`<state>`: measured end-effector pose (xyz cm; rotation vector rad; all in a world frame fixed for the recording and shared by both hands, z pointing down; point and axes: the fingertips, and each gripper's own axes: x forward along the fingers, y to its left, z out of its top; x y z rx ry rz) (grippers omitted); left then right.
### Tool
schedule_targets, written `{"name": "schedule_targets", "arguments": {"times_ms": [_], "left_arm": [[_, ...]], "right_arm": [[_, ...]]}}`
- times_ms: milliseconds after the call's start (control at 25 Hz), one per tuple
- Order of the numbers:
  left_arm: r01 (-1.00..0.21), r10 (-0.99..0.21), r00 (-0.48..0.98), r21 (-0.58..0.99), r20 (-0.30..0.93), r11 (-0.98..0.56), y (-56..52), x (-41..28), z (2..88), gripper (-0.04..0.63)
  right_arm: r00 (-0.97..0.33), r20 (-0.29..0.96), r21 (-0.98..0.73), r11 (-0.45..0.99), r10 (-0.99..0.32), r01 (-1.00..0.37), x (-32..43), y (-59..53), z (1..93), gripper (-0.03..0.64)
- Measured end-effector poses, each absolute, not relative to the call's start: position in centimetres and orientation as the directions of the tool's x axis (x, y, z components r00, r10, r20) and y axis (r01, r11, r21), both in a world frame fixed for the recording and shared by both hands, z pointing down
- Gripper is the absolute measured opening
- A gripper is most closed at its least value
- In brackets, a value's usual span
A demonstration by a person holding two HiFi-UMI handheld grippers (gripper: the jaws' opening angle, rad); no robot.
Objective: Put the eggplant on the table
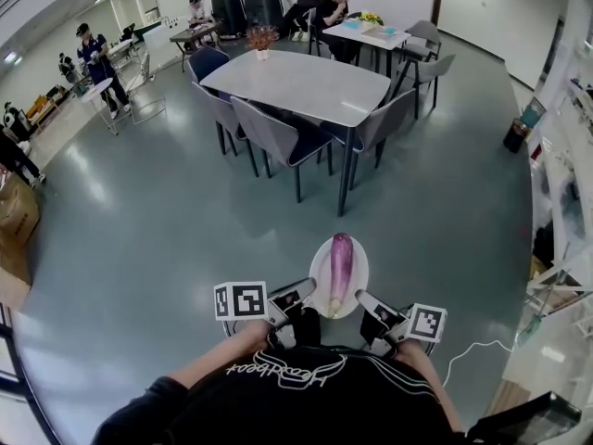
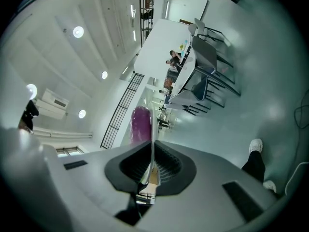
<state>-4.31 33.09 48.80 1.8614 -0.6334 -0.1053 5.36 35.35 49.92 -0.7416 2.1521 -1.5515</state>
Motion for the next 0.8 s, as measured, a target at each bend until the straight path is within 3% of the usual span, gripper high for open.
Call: {"name": "schedule_targets", "arguments": {"times_ms": [440,800], "left_arm": [[-0.344,-0.466,0.860,0.911,0.208,-0.229,27.9,-4.9,49.7,0.021],[-0.319,-0.465,0.864,0.925,0.195,-0.205,17.4,-6.5,50.7,0.021]], "right_arm": [[-0.785,0.015,-0.949,0.237,-0.620,-0.205,4.9,30.2,50.2,0.021],[-0.772,0.058,-0.952,0.199,-0.633,-0.234,3.5,19.8,51.4,0.020]]}}
